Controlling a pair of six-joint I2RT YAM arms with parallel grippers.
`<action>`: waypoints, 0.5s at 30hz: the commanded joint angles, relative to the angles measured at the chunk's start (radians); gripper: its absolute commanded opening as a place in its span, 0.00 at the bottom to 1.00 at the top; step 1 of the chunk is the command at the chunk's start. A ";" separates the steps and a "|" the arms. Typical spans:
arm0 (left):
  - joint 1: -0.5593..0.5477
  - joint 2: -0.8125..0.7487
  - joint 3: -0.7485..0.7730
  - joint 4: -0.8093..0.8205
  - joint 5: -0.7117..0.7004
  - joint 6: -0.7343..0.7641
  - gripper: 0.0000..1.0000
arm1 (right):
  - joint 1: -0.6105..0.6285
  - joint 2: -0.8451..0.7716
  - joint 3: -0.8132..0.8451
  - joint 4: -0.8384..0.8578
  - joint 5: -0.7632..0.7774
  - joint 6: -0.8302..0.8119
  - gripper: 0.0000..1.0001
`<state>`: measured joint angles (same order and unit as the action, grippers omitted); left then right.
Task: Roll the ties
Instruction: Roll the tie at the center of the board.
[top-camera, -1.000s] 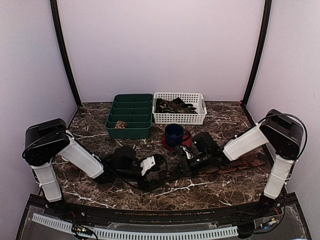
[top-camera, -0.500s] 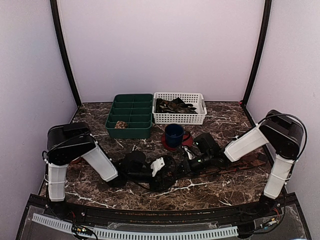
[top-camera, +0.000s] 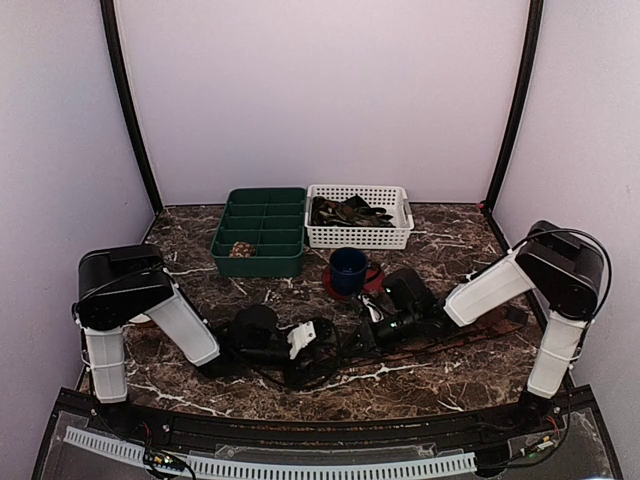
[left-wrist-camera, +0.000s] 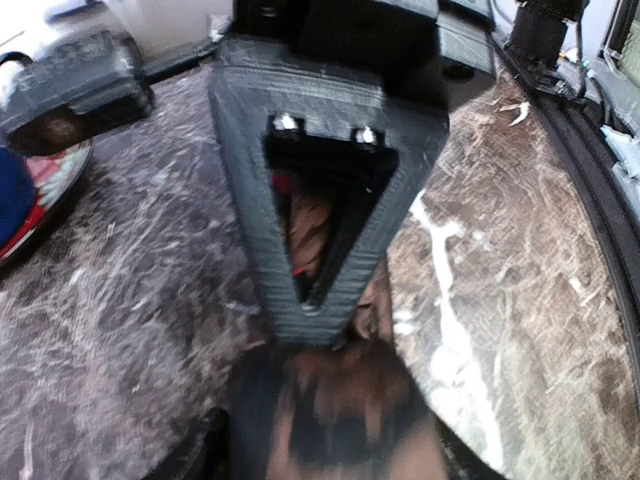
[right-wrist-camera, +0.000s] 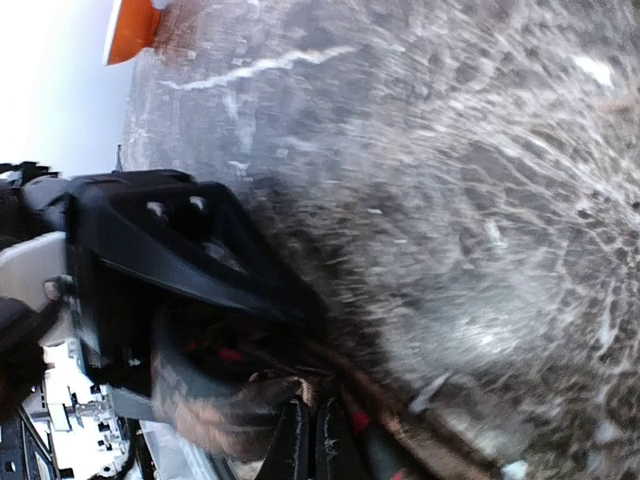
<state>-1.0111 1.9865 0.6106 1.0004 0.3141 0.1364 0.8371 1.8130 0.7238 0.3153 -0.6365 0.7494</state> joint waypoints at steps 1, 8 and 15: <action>0.009 -0.051 -0.059 -0.056 -0.022 -0.003 0.63 | 0.006 0.076 -0.007 -0.006 0.017 -0.002 0.00; 0.009 -0.037 -0.171 0.230 0.006 -0.090 0.62 | 0.006 0.098 -0.032 0.000 0.039 -0.009 0.00; 0.004 0.039 -0.127 0.392 0.042 -0.187 0.57 | 0.008 0.093 -0.033 0.006 0.042 -0.009 0.00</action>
<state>-1.0054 1.9968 0.4580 1.2682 0.3279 0.0143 0.8371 1.8671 0.7204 0.3851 -0.6552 0.7517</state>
